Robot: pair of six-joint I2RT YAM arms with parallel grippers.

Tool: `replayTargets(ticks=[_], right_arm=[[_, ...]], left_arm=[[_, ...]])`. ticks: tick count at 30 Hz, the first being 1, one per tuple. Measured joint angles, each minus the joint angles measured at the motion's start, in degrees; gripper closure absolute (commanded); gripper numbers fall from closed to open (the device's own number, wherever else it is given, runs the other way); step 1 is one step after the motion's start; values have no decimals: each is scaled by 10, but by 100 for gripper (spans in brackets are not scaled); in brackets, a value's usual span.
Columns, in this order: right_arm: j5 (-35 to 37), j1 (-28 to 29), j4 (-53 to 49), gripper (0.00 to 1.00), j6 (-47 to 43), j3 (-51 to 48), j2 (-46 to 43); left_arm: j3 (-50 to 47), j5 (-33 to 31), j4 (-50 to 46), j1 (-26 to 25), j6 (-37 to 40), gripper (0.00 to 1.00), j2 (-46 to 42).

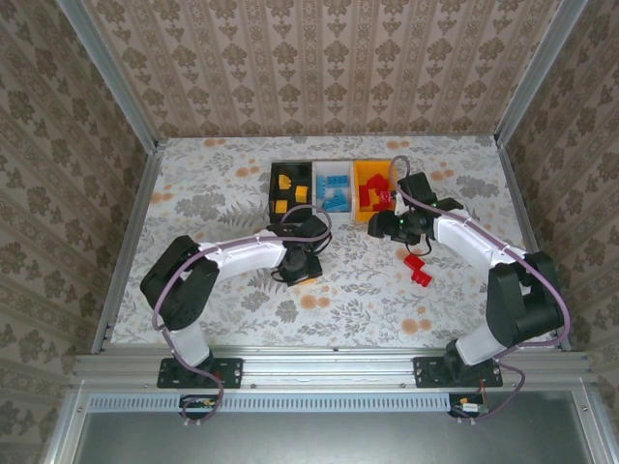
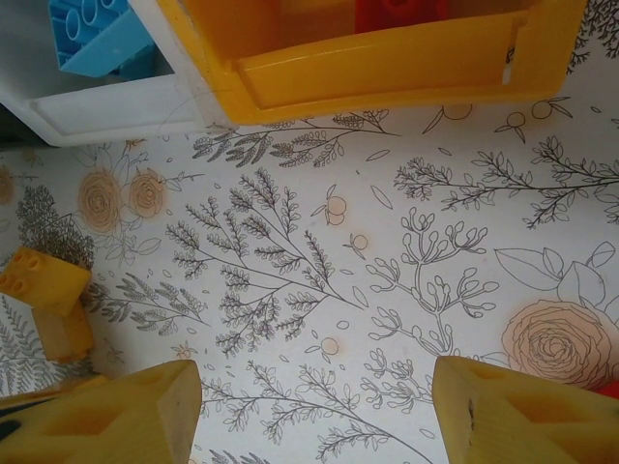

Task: Sort the legos into containers by color

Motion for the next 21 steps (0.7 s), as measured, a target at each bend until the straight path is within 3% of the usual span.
replayTargets(ticks=[11,21], right_arm=[[-3,-3,1,34,2,-7,0],[-8,-3,1,34,2,-7,-2]], left_arm=[[31,-23,5,-23,28,55,-65],[174,-47,-5,-23,127,53,-56]])
